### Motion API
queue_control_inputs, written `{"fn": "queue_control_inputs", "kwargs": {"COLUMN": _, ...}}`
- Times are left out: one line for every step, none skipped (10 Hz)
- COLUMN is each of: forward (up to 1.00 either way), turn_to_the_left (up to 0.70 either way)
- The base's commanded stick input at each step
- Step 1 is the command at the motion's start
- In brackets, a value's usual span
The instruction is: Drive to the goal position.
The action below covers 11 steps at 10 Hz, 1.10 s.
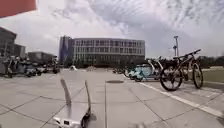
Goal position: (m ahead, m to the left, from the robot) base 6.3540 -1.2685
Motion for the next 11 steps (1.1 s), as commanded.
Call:
{"fn": "queue_control_inputs", "kwargs": {"forward": 0.7, "turn_to_the_left": 0.0}}
{"fn": "queue_control_inputs", "kwargs": {"forward": 0.7, "turn_to_the_left": 0.0}}
{"fn": "queue_control_inputs", "kwargs": {"forward": 0.7, "turn_to_the_left": 0.0}}
{"fn": "queue_control_inputs", "kwargs": {"forward": 0.7, "turn_to_the_left": 0.0}}
{"fn": "queue_control_inputs", "kwargs": {"forward": 0.7, "turn_to_the_left": 0.0}}
{"fn": "queue_control_inputs", "kwargs": {"forward": 0.7, "turn_to_the_left": 0.0}}
{"fn": "queue_control_inputs", "kwargs": {"forward": 0.7, "turn_to_the_left": 0.0}}
{"fn": "queue_control_inputs", "kwargs": {"forward": 0.7, "turn_to_the_left": 0.0}}
{"fn": "queue_control_inputs", "kwargs": {"forward": 0.7, "turn_to_the_left": 0.0}}
{"fn": "queue_control_inputs", "kwargs": {"forward": 0.7, "turn_to_the_left": 0.0}}
{"fn": "queue_control_inputs", "kwargs": {"forward": 0.7, "turn_to_the_left": 0.0}}
